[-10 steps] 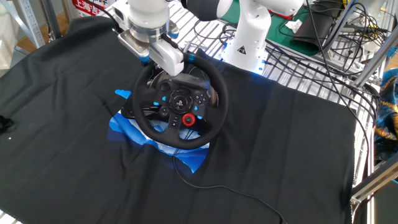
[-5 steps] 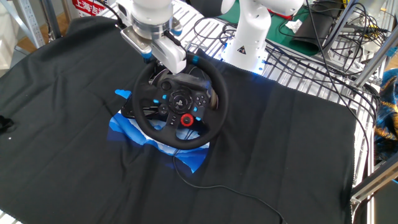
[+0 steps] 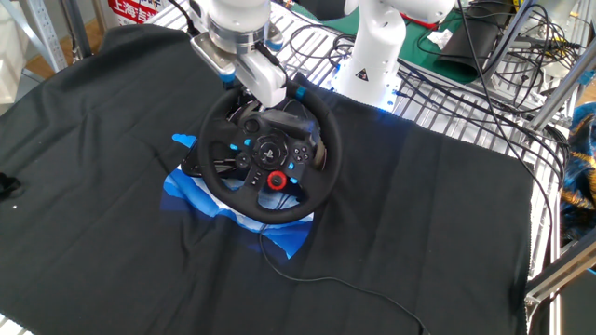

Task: Rotate the steering wheel 90 degrees clockwise

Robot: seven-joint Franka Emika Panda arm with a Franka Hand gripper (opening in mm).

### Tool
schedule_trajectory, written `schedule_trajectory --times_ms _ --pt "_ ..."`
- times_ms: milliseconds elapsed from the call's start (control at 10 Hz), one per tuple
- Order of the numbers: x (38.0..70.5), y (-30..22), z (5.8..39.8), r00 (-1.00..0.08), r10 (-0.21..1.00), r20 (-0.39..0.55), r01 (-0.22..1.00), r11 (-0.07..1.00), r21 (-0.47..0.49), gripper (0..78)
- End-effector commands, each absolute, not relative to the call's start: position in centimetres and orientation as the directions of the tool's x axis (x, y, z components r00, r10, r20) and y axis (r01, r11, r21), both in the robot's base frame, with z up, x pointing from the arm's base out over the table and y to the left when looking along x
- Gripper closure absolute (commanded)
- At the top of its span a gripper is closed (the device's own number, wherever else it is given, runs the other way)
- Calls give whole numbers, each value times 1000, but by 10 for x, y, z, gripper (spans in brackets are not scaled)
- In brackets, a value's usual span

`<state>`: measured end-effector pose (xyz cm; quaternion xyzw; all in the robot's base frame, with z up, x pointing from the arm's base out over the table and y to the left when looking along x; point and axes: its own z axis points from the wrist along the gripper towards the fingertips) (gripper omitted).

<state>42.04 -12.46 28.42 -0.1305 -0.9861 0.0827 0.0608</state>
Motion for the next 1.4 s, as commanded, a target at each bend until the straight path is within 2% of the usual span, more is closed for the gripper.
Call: schedule_trajectory --times_ms 100,1400 --pt "411 -113 290 -950 299 96 277 942 -191 760" --pt "393 -92 302 -915 396 70 376 904 -201 760"
